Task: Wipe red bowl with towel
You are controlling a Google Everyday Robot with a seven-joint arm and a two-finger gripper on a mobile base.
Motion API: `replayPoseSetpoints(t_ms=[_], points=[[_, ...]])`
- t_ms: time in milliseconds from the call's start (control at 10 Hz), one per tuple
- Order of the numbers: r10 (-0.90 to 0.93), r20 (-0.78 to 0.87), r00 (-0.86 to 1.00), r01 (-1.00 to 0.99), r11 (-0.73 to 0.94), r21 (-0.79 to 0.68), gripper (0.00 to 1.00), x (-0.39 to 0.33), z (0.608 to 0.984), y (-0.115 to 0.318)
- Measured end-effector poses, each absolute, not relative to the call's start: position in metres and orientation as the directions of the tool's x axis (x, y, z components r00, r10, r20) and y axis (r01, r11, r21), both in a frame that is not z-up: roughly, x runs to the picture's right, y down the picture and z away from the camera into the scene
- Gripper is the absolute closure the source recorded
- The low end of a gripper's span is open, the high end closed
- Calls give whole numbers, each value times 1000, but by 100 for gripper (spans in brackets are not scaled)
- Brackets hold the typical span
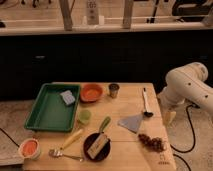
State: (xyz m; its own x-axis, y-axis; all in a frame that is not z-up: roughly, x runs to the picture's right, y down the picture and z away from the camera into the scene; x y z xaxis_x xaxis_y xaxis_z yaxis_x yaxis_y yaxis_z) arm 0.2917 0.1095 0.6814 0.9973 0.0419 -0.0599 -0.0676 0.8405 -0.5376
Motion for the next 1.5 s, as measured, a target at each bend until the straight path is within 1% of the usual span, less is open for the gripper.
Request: replayPoseSetpoints(t_ms=[400,800,1100,1500], points=[[39,-59,998,-64,841,-537,20,291,683,111],[-13,-30,999,-5,840,-542,20,272,716,137],[-50,-9,999,37,841,-540,20,263,725,143],[-107,32,994,107,833,-543,20,245,754,163]])
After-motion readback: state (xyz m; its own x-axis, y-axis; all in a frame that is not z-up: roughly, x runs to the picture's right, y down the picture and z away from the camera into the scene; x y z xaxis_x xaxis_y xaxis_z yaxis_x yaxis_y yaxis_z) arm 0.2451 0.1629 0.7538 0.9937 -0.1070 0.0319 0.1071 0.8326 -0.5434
